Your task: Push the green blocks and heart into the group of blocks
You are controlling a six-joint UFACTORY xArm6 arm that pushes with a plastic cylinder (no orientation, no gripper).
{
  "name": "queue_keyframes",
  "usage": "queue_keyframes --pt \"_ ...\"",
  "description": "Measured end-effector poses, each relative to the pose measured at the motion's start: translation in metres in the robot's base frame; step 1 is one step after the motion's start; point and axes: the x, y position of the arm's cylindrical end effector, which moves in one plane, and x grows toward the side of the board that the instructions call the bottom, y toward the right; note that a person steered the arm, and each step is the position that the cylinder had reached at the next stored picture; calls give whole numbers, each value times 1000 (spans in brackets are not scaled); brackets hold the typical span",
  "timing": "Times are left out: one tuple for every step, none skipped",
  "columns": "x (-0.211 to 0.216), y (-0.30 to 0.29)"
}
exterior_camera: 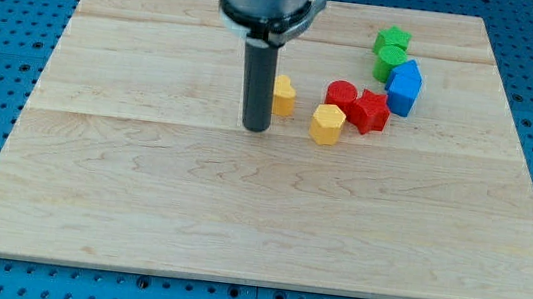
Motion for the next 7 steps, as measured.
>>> queue_keyframes --pt "83 82" --pt "69 179" --pt "11 262" --pt "-58 299" --pt "-111 292" --pt "-137 249" --pt "-155 218"
